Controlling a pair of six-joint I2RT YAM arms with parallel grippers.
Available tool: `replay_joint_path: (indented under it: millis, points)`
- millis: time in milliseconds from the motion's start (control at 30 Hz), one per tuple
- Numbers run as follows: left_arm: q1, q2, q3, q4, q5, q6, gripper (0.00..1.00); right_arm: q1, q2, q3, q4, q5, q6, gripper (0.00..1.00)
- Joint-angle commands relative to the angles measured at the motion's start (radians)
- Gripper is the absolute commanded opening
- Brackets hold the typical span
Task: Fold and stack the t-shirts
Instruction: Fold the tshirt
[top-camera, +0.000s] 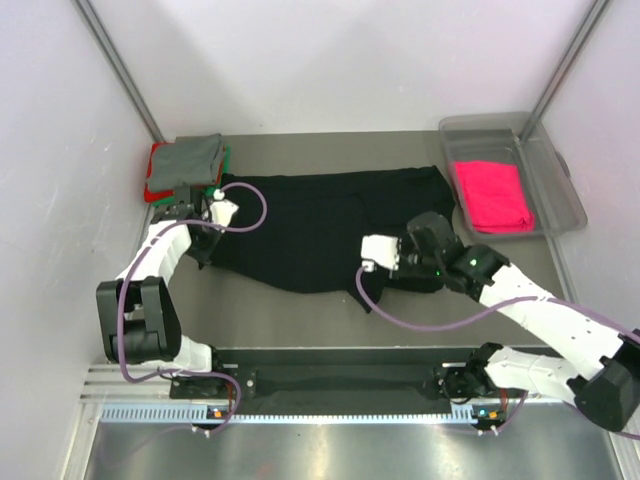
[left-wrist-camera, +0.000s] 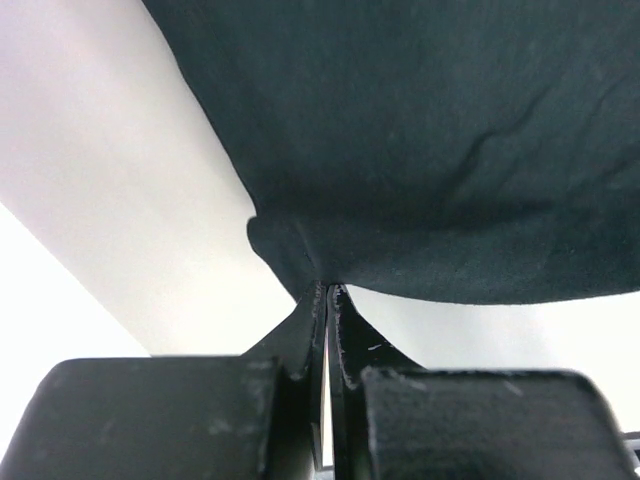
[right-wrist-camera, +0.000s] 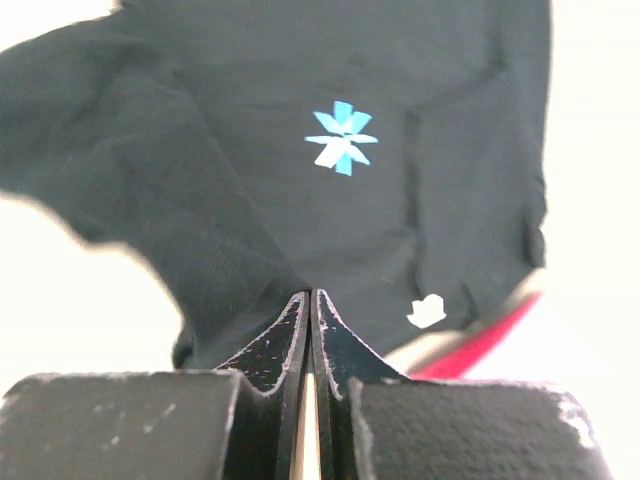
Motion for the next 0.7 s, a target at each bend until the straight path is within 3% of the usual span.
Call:
replay_joint_path:
  millis: [0,233,667]
  points:
    - [-0.006,0.017,0.064,0.000,0.028,0.032,0.00,-0.079,0.064,0.102,0.033,0.023,-0.033,0.00]
    - [-0.006,0.151,0.167,0.058,0.016,0.050,0.00,-0.213,0.282,0.258,0.119,0.000,-0.065,0.00]
    - [-0.008,0.479,0.480,0.116,0.048,0.015,0.00,-0.356,0.813,0.720,0.171,-0.003,-0.035,0.00]
